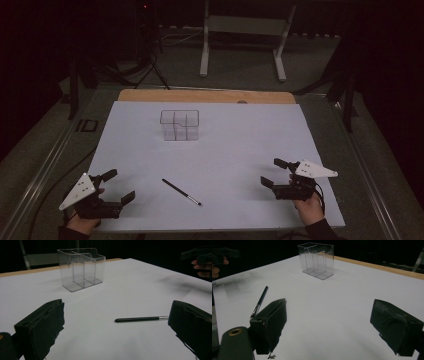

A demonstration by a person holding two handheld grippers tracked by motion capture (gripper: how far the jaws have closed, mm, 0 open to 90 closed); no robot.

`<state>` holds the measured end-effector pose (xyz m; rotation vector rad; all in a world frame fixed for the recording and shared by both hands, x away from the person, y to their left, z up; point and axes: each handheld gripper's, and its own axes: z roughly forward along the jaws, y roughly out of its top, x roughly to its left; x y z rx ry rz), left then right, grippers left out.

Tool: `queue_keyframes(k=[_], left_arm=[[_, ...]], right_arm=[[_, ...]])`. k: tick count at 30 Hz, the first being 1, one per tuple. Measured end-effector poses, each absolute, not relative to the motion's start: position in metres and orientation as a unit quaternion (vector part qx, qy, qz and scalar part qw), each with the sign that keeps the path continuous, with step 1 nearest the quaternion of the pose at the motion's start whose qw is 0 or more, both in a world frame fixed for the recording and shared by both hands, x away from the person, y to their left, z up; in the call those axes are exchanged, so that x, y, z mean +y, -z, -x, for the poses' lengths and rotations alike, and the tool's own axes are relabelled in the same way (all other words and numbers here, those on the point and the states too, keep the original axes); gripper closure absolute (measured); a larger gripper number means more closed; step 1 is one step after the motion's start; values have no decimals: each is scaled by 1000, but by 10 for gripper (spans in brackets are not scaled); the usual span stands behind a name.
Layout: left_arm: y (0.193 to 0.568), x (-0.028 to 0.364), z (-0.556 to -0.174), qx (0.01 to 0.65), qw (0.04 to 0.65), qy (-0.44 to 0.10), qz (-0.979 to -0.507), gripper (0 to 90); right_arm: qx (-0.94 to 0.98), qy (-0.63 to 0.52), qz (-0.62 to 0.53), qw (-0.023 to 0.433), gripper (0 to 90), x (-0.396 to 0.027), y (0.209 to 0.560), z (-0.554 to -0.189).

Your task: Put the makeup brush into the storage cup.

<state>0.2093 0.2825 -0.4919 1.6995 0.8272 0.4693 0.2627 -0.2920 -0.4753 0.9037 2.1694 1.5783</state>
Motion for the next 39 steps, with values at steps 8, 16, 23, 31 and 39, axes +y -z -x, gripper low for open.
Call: queue_keyframes(k=[8,16,23,31,39], left_arm=[[479,275,-213,358,535,-160,-749,21],[463,267,-217,317,543,-138,-765,20],[455,270,-225,309,544,-117,-771,18],[441,267,-234,288,531,-105,-790,18],[430,259,-244,265,517,-103,-807,18]], right_arm=[[757,-552,-314,154,139,-290,476,-264],[756,-552,-317,152,139,-290,476,-265],[756,-551,-319,151,139,-290,476,-265],[756,-552,-318,150,139,-288,477,-266],[756,-553,-317,149,139,-288,476,-265]])
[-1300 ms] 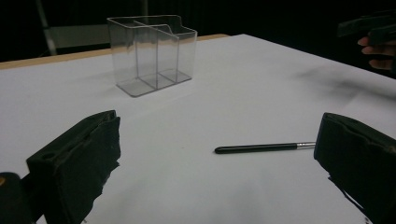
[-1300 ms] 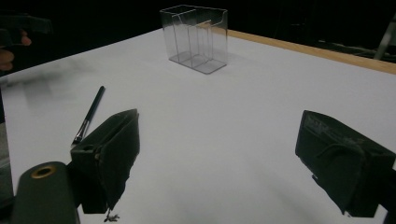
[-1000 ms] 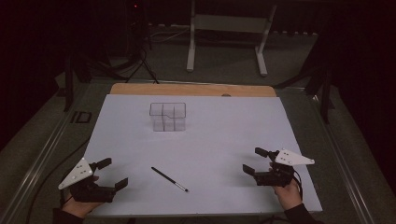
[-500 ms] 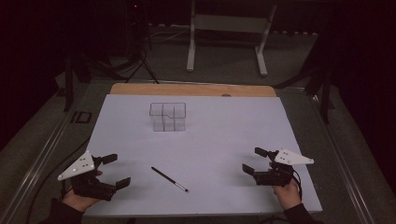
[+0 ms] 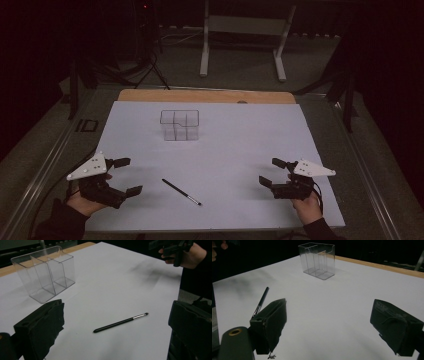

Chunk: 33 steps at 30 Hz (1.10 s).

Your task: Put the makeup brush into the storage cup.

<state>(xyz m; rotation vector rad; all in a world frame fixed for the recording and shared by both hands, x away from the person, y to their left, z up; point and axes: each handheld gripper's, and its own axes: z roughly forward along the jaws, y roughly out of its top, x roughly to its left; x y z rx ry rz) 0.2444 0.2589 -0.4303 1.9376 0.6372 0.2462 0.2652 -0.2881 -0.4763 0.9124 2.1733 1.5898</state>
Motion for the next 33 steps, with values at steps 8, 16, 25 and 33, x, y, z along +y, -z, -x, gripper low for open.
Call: queue_keyframes(k=[8,16,25,33], left_arm=[[422,247,-254,239,494,-95,-831,18],[423,234,-262,211,462,-84,-857,19],[418,223,-267,187,443,-82,-873,19],[415,211,-272,165,423,-77,-888,19]], right_arm=[[755,-555,-316,147,139,-288,476,-265],[755,-555,-316,146,139,-287,476,-265],[755,-556,-316,145,139,-287,476,-266],[755,-557,-316,145,139,-287,476,-266]])
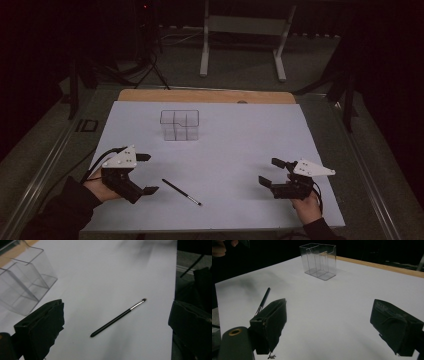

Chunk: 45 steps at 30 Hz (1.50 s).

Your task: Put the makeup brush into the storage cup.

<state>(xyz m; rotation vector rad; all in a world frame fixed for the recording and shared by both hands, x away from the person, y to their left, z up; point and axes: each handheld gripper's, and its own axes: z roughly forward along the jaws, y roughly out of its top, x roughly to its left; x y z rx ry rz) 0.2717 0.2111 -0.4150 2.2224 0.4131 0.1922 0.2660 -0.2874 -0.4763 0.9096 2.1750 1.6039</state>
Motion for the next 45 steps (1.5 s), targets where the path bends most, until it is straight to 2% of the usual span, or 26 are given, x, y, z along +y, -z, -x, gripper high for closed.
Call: queue_keyframes(k=[35,45], left_arm=[[408,162,-293,67,338,-39,-938,20],[422,147,-299,57,313,-2,-948,35]], right_arm=[[757,-557,-314,138,138,-286,477,-268],[757,-557,-312,137,139,-286,477,-268]])
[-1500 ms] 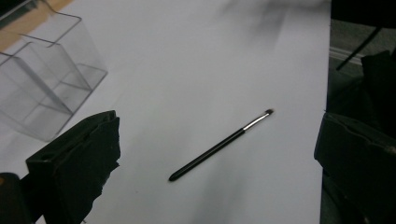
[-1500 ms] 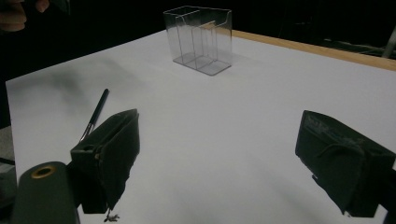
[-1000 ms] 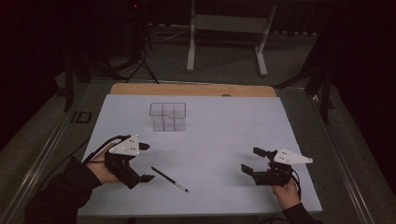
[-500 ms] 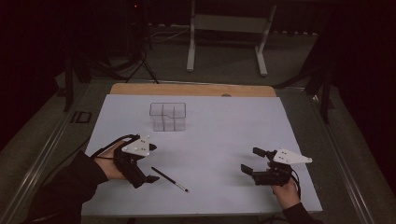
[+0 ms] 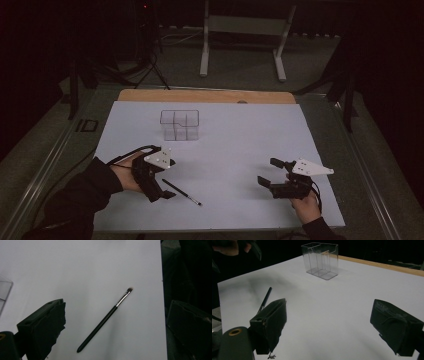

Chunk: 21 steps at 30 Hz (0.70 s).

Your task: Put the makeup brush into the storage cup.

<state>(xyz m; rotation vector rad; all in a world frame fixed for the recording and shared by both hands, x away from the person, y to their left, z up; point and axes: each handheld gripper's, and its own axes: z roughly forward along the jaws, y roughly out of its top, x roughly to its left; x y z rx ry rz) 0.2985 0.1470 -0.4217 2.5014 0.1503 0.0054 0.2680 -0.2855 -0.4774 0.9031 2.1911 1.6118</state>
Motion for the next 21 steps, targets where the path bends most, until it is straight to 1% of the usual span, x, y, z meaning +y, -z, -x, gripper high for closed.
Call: queue_keyframes(k=[2,8,10,12,13,16,21], left_arm=[[425,145,-300,48,308,1,-950,60],[431,137,-302,27,298,5,-954,78],[433,134,-303,19,294,6,-956,106],[434,131,-304,11,293,-4,-956,142],[435,130,-304,-1,295,-2,-955,159],[439,128,-304,-36,294,-4,-955,159],[445,122,-305,-71,271,-13,-960,166]], right_arm=[[758,-557,-312,137,138,-285,477,-268],[758,-557,-311,137,138,-285,477,-268],[757,-558,-311,137,138,-285,477,-268],[758,-558,-310,137,138,-285,477,-268],[758,-558,-310,136,138,-285,477,-268],[758,-558,-310,136,139,-285,477,-268],[758,-558,-310,136,138,-285,477,-268]])
